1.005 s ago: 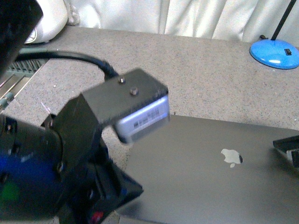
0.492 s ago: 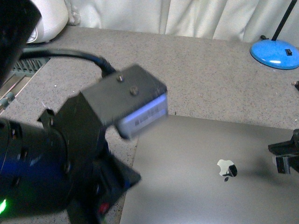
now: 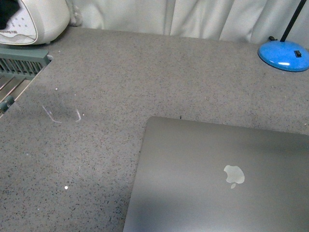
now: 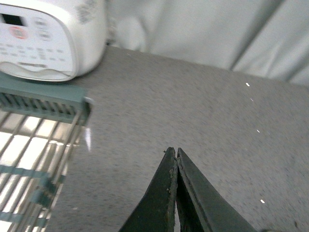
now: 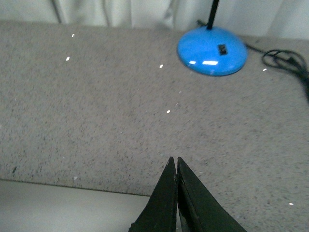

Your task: Close laptop

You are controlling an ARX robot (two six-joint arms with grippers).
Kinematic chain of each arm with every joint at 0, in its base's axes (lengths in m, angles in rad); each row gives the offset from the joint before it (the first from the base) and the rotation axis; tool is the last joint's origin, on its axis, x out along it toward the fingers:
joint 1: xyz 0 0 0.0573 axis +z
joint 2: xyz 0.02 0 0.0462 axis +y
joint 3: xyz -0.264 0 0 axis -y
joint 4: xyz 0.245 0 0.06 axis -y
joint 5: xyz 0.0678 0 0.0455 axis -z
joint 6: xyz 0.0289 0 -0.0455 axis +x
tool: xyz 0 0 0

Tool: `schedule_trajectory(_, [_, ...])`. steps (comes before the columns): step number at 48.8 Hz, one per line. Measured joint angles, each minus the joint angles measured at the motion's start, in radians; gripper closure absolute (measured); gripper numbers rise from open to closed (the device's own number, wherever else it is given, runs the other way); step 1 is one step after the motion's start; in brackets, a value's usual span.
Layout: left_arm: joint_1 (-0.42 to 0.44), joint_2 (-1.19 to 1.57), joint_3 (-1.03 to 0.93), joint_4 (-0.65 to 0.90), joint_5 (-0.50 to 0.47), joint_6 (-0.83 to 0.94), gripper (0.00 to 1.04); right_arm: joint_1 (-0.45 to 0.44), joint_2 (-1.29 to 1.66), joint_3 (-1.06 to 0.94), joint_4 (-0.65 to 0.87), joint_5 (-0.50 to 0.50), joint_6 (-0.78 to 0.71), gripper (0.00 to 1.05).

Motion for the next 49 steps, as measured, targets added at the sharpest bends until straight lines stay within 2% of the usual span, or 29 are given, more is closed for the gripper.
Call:
schedule_trajectory(8, [0.066, -0.124, -0.142, 0.088, 0.007, 0.008, 1.01, 0.029, -0.14, -0.1, 0.039, 0.069, 0.017, 1.04])
schedule_trajectory(18, [0.084, -0.372, -0.334, 0.027, 0.039, -0.025, 1.01, 0.092, -0.411, -0.251, -0.003, 0.195, 0.025, 1.04])
schedule_trajectory(23, [0.071, -0.513, -0.401, -0.029, 0.013, -0.056, 1.01, 0.141, -0.55, -0.3, -0.041, 0.266, 0.023, 1.04])
schedule_trajectory(28, [0.037, -0.658, -0.461, -0.067, -0.053, -0.076, 1.01, 0.21, -0.684, -0.343, -0.089, 0.354, 0.024, 1.04])
schedule_trajectory(36, [-0.017, -0.812, -0.538, -0.065, -0.111, -0.095, 1.01, 0.292, -0.723, -0.353, -0.019, 0.461, 0.019, 1.04])
schedule_trajectory(38, [-0.018, -0.832, -0.556, -0.026, -0.093, -0.07, 1.01, 0.286, -0.702, -0.357, 0.054, 0.422, 0.004, 1.04])
schedule_trajectory(40, [-0.012, -0.858, -0.559, -0.023, -0.069, -0.014, 1.01, 0.253, -0.692, -0.358, 0.122, 0.307, -0.011, 1.04])
schedule_trajectory(42, [0.003, -0.898, -0.559, -0.046, -0.045, 0.039, 1.01, 0.227, -0.691, -0.358, 0.146, 0.245, -0.018, 1.04])
schedule_trajectory(45, [0.031, -0.947, -0.559, -0.081, -0.021, 0.092, 1.01, 0.18, -0.709, -0.358, 0.135, 0.18, -0.026, 1.04])
schedule_trajectory(49, [0.053, -0.989, -0.559, -0.121, -0.003, 0.11, 1.01, 0.115, -0.774, -0.358, 0.042, 0.104, -0.032, 1.04])
